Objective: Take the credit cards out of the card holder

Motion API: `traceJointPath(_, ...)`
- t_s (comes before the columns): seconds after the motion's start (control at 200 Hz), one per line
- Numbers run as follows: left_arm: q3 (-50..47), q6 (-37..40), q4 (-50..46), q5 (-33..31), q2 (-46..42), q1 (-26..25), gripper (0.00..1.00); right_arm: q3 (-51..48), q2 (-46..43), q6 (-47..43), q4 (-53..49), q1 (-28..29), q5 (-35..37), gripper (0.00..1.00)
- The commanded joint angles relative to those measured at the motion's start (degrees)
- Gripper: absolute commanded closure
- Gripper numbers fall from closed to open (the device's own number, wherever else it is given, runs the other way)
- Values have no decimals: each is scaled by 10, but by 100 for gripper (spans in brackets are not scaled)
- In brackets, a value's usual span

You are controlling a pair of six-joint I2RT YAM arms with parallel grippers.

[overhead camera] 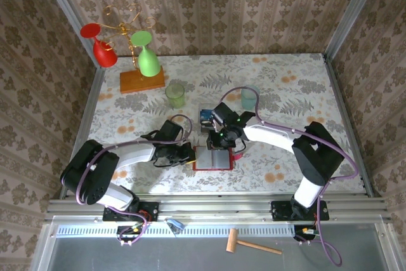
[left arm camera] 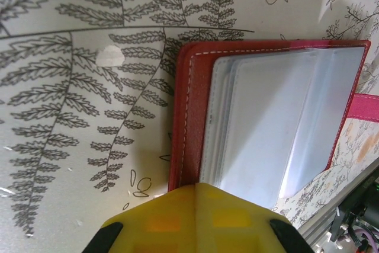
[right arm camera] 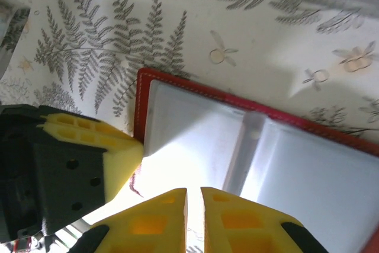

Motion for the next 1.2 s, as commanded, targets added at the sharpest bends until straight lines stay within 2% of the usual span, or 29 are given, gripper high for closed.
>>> traceJointPath(0.0, -11, -8, 0, -6, -8, -3, 93, -14, 8, 54, 46, 14, -42, 86)
traceJointPath(0.26, -14, -8, 0, -8, -9, -3, 93, -21, 43, 114, 94, 31, -62, 77)
traceJointPath(0.565, -11, -5, 2, -5, -2, -3, 93, -16, 69, 120, 72, 37, -42, 70)
traceJointPath(0.83, -10, -4, -3, -5, -1, -3, 93, -32, 51, 116, 60, 35, -13, 68)
traceJointPath(1.195, -9, -1, -12, -7, 0, -3, 93, -52, 32, 116, 68, 25, -14, 68)
